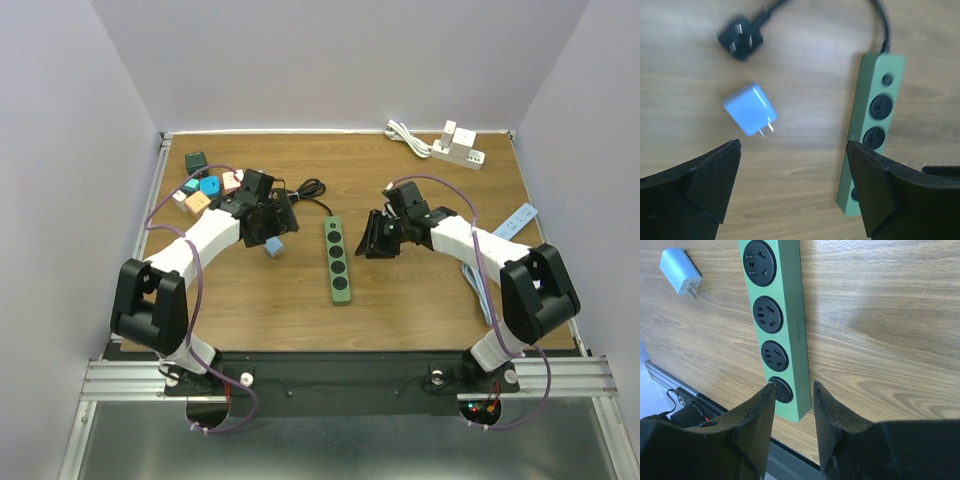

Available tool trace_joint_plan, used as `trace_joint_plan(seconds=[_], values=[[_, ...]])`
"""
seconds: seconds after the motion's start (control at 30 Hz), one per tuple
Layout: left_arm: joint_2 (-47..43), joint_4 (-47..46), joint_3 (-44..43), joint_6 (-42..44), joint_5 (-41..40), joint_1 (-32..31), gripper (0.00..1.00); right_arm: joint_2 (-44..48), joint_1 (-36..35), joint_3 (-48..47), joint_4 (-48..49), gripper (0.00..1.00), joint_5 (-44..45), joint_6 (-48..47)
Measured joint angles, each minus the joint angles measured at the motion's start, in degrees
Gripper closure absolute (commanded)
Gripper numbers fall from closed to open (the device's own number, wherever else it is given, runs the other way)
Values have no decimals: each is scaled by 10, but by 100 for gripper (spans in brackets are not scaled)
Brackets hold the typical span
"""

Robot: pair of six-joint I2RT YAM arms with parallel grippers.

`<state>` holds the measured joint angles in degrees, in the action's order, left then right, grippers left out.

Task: Pull the plug off the socket
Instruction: Place the plug at the center of the board, then move the plug to the center of the board.

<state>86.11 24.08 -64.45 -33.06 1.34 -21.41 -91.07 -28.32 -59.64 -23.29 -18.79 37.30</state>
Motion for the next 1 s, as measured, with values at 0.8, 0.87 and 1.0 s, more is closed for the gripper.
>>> trace_joint_plan(seconds=[0.8, 0.87, 1.0], values=[[113, -22, 48, -165, -66, -22, 10, 26, 0, 25, -4, 59, 12, 0], [115, -22, 48, -166, -69, -22, 15, 26, 0, 25, -4, 59, 12, 1], [120, -23, 46, -164, -80, -21, 24, 26, 0, 25, -4, 62, 12, 2]])
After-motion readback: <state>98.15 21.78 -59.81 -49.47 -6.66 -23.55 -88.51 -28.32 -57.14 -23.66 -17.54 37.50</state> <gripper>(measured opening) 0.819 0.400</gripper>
